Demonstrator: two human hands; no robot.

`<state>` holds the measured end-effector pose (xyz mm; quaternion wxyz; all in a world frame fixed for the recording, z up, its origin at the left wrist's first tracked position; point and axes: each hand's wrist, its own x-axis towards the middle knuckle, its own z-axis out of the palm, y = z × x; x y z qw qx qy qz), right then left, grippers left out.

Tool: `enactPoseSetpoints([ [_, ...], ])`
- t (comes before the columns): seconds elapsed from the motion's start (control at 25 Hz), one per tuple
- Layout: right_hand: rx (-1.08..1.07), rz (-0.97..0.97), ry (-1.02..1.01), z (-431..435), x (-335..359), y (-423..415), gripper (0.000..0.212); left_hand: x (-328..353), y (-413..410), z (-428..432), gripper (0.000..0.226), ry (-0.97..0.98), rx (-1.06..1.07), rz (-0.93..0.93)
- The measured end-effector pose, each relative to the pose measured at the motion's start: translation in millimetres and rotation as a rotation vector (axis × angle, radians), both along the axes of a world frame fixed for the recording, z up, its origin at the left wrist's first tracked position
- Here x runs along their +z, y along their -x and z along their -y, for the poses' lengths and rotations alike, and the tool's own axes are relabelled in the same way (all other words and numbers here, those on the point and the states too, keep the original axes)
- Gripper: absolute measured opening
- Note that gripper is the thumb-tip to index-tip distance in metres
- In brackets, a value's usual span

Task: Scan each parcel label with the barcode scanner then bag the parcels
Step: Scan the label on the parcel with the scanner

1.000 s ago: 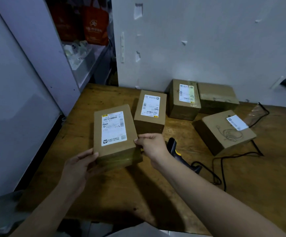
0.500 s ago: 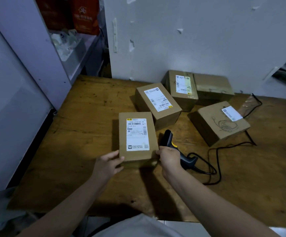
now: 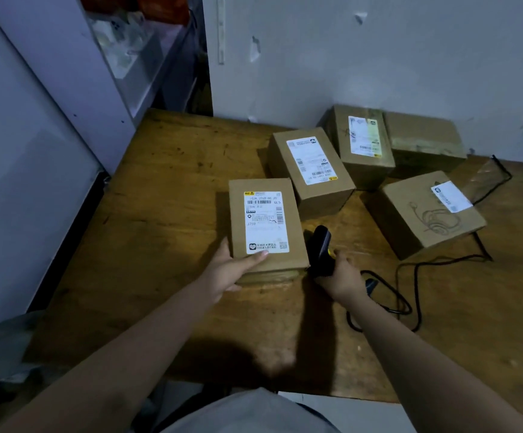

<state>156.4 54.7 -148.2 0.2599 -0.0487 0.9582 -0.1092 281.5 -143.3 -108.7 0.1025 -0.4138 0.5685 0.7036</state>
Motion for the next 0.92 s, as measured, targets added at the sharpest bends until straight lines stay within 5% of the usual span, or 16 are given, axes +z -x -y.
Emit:
enactPoseSetpoints([
  [0.12,0.169,-0.02,-0.117,-7,-10,1,0.065,-6,7,-3,0.1,-0.03,0.013,0.007],
  [0.2,0.092,-0.065,-0.04,-2,0,1,0.053,-9,9,-3,0.102,-0.042,-0.005,-0.005],
  [0.32,-0.298,-0.041,0.374,10,43,2,0.03,-17,7,-6,0.091,-0.017,0.011,-0.024],
  [0.4,-0.494,0.185,0.719,18,92,0,0.021,-21,6,-12,0.084,0.026,0.053,-0.063],
  [0.52,-0.356,0.587,0.999,29,149,-9,0.017,-25,5,-21,0.078,0.037,0.115,-0.133],
  [0.92,-0.297,0.621,1.02,68,190,-34,0.016,-32,1,-23,0.103,0.088,0.131,-0.158],
])
